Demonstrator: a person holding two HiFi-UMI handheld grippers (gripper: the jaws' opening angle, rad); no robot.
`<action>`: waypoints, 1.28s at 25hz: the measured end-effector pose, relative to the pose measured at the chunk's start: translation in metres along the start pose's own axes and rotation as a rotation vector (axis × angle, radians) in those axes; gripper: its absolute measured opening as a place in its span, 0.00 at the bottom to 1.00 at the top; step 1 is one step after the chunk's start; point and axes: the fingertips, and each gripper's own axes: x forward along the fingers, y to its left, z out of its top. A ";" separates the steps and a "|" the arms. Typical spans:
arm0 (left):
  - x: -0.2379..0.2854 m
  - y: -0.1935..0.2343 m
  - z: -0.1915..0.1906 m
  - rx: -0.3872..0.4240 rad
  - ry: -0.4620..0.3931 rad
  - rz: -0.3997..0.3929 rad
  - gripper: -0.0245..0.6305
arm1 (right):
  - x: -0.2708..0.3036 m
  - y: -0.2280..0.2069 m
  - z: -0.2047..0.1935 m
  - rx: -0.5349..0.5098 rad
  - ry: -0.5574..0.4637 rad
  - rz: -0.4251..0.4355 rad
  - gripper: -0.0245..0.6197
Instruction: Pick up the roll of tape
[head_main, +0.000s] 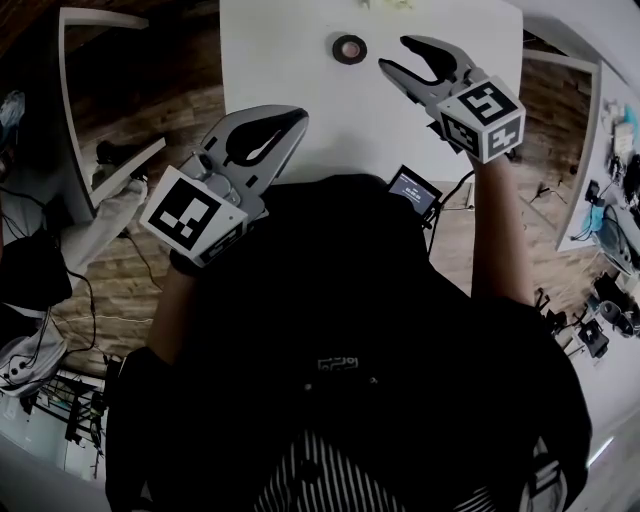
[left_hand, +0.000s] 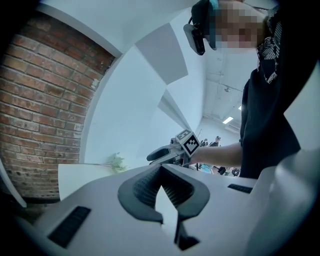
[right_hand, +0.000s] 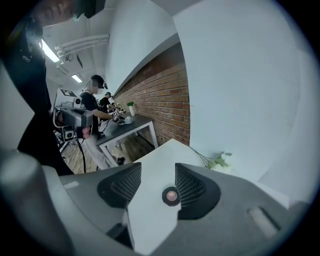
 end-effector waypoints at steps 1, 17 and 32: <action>0.000 -0.001 -0.001 -0.001 0.004 -0.004 0.05 | 0.002 -0.001 -0.001 -0.004 0.004 0.000 0.37; 0.000 0.004 -0.014 -0.064 0.027 0.003 0.05 | 0.056 -0.015 -0.039 -0.044 0.163 0.018 0.47; -0.011 0.019 -0.027 -0.102 0.029 0.071 0.05 | 0.105 -0.026 -0.098 -0.090 0.314 0.038 0.52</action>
